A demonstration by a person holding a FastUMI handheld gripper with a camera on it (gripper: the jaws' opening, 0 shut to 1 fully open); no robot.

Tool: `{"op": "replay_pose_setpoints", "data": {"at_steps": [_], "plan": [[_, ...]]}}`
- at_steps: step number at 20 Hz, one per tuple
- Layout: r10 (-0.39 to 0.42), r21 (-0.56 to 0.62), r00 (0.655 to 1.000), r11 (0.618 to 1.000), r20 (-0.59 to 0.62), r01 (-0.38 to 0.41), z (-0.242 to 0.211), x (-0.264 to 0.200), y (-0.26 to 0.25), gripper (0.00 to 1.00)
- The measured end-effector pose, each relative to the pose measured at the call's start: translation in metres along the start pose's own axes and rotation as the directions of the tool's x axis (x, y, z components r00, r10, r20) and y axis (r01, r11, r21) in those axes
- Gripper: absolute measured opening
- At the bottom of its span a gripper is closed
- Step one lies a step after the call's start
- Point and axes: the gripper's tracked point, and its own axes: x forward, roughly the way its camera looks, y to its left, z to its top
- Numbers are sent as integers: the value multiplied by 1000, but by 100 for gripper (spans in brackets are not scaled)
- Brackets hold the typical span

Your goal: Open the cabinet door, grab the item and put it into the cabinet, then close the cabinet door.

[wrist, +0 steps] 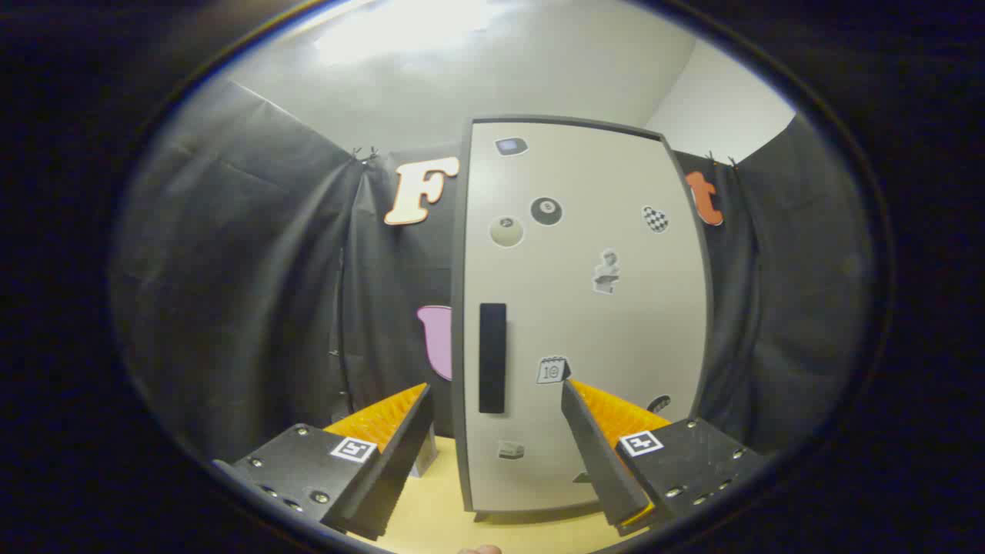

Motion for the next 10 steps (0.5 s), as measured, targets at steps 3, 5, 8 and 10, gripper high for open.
{"op": "replay_pose_setpoints", "data": {"at_steps": [3,5,8,10], "plan": [[18,43,1000,999,12,-18,7,1,5,99],[13,44,1000,999,20,-14,11,-1,2,99],[-1,44,1000,999,19,0,11,2,-5,99],[-8,44,1000,999,13,7,10,6,-10,99]]}}
